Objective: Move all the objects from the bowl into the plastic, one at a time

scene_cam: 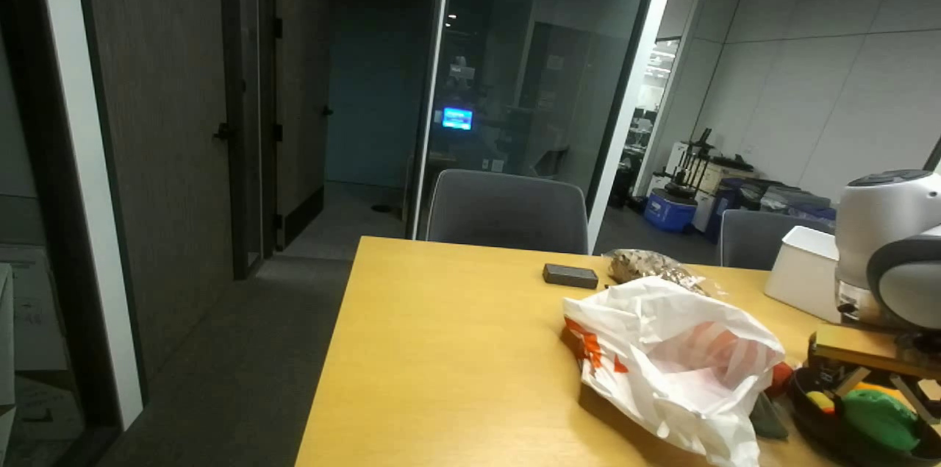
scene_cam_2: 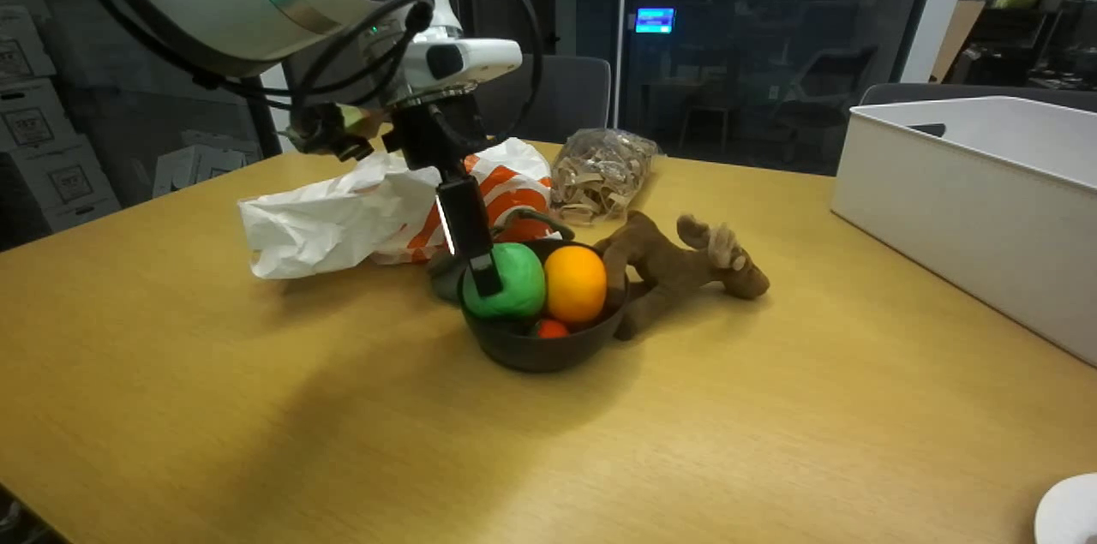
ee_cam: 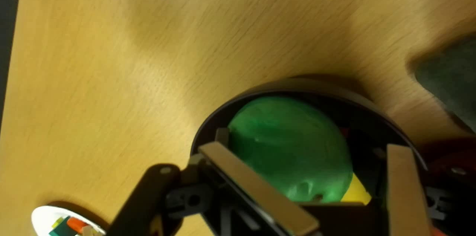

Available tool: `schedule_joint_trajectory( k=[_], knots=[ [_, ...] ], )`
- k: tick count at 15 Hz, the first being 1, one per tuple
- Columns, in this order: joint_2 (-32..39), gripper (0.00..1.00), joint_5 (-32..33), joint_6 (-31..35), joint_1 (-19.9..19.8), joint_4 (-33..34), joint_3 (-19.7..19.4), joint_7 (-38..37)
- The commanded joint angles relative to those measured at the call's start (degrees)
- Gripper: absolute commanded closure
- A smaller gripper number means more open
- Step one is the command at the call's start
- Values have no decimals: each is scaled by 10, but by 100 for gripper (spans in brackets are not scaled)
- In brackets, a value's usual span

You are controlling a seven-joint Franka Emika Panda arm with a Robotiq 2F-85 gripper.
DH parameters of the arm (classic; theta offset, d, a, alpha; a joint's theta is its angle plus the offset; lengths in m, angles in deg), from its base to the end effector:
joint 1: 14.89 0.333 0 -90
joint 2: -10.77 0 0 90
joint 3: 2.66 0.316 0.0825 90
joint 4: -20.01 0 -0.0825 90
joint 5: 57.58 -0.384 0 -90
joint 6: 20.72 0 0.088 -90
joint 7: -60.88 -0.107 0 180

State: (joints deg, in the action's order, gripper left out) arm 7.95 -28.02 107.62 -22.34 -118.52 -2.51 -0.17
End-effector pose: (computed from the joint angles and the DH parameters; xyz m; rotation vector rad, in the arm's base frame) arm 0.4647 -0.0741 0.3207 2.5034 -1.1218 0.0847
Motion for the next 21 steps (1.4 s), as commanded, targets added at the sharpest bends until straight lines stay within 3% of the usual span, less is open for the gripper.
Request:
schedule_joint_trajectory(
  k=[1,5,9,15,21],
  knots=[
    [-51,46,14,12,10,-12,-9,0],
    [-141,46,-6,52,19,-34,1,59],
    [-208,46,-59,51,51,-30,27,148],
    [-145,46,-180,106,115,5,77,260],
    [-23,46,-339,134,155,43,63,480]
  ],
)
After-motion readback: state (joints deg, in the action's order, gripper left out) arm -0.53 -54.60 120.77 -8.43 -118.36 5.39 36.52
